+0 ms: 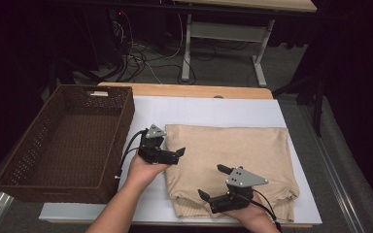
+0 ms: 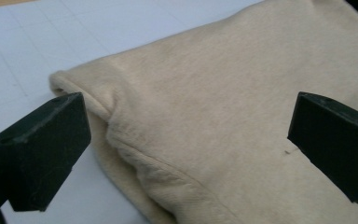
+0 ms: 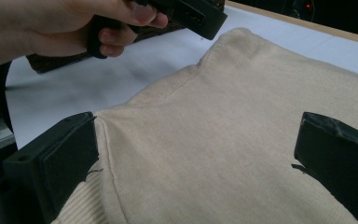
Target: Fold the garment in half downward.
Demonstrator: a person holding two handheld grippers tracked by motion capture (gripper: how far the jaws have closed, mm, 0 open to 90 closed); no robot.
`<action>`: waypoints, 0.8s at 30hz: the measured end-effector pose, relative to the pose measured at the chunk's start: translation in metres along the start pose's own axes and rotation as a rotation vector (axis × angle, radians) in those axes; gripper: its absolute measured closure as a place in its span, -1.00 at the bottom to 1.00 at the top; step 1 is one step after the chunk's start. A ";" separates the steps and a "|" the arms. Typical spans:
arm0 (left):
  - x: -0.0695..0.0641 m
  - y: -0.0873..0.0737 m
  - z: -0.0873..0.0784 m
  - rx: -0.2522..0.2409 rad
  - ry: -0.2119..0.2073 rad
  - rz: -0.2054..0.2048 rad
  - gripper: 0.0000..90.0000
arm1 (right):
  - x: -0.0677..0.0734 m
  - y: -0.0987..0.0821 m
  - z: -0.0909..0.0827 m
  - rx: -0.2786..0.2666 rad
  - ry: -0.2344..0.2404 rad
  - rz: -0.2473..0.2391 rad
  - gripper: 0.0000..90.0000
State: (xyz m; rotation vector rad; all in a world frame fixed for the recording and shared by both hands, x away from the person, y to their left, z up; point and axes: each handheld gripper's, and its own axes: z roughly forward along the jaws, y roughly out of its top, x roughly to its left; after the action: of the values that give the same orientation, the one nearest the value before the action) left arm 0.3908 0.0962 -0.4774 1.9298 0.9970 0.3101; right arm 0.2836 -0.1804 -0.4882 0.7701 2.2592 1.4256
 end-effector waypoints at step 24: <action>0.037 0.028 0.035 0.049 0.061 -0.073 -1.00 | 0.000 -0.012 -0.001 0.036 0.006 -0.013 -0.99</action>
State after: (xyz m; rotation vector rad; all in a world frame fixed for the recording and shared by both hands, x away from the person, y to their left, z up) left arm 0.4489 0.0948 -0.4799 1.9322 1.1218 0.3072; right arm 0.2805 -0.1854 -0.4986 0.7625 2.2961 1.3868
